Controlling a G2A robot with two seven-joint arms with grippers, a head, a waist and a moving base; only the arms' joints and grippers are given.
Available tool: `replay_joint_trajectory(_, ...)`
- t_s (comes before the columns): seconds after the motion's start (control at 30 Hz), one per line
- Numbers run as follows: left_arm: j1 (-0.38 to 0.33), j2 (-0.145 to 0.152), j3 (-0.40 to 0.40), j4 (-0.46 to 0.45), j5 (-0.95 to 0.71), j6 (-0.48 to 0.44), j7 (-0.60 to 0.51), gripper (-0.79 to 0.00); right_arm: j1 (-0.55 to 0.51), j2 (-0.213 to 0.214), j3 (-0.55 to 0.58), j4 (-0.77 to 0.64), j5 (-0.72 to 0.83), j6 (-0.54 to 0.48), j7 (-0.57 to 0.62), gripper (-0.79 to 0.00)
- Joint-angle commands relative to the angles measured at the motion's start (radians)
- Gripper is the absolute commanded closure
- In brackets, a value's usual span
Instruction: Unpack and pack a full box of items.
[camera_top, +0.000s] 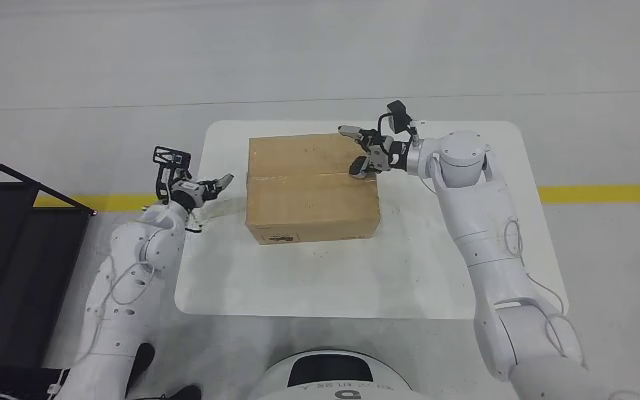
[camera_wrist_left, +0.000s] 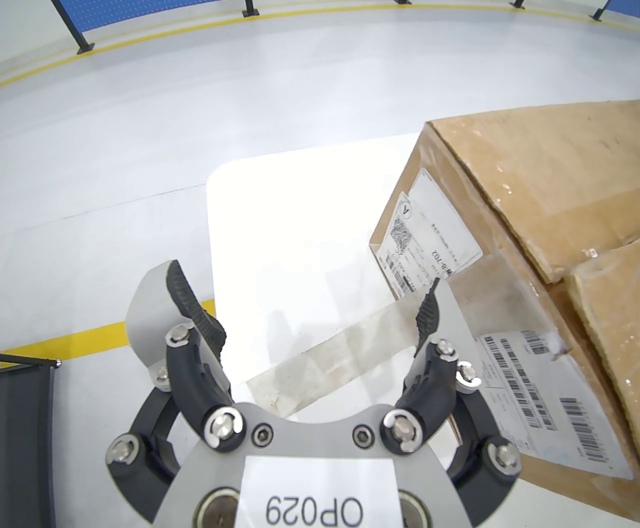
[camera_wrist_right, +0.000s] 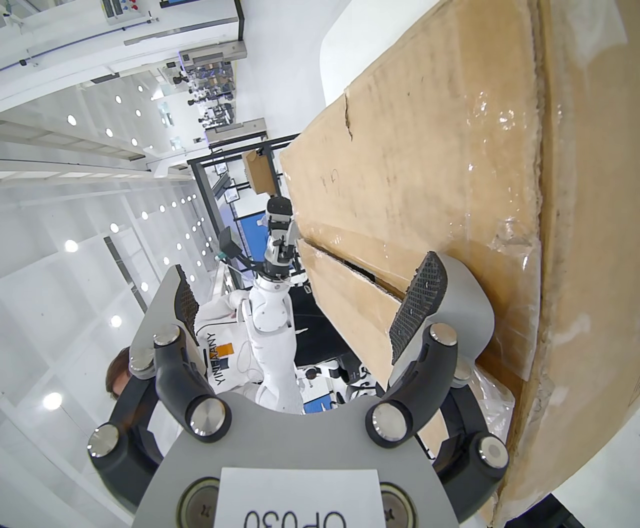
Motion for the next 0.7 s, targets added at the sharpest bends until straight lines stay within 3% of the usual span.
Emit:
replay_joint_trajectory(0.0,-0.014,-0.003,0.023,-0.004,0.017,0.006,-0.008,-0.785,0.0,0.0,0.0,0.0,0.0,0.0,0.0,-0.785)
replay_joint_trajectory(0.67,-0.149,-0.028,0.16,0.071,0.114,0.078,-0.087,-0.785,0.0,0.0,0.0,0.0,0.0,0.0,0.0,-0.785)
